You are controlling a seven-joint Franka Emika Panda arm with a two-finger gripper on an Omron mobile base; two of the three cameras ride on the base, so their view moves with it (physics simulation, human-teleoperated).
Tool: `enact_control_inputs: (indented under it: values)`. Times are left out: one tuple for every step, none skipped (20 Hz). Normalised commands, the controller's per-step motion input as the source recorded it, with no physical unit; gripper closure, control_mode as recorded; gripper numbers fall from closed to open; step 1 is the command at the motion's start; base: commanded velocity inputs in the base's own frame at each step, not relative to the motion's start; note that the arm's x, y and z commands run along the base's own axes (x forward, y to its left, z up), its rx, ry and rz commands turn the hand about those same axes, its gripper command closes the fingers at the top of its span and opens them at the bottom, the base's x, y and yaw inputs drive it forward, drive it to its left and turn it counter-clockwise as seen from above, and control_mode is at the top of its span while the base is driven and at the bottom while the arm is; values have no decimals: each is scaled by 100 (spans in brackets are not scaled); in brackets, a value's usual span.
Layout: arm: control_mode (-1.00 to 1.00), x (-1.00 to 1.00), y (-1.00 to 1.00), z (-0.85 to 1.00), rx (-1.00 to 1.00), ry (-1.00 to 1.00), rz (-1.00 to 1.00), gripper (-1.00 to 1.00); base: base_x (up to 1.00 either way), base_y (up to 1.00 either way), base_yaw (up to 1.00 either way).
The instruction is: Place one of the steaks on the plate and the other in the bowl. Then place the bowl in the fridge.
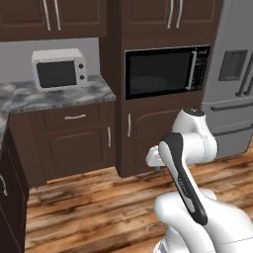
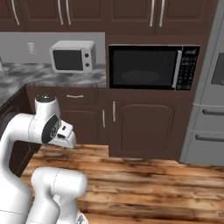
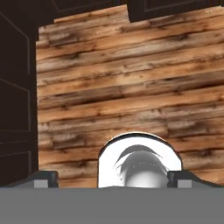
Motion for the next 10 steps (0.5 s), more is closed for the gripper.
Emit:
enact_control_inputs:
  values:
    - [100,0,0,0,0,0,0,-100,100,-61,0]
    - [100,0,0,0,0,0,0,-100,100,-88,0]
    - [100,0,0,0,0,0,0,-100,100,-86,0]
    - [100,0,0,0,0,0,0,-100,100,-84,0]
    - [100,0,0,0,0,0,0,-100,100,-93,0]
    - [100,0,0,0,0,0,0,-100,96,-100,0]
    - [100,0,0,0,0,0,0,-100,52,-100,0]
    - [100,0,0,0,0,0,0,-100,43,-100,7]
    - [100,0,0,0,0,0,0,-100,56,-100,9]
    - [100,0,0,0,0,0,0,-100,73,-100,7]
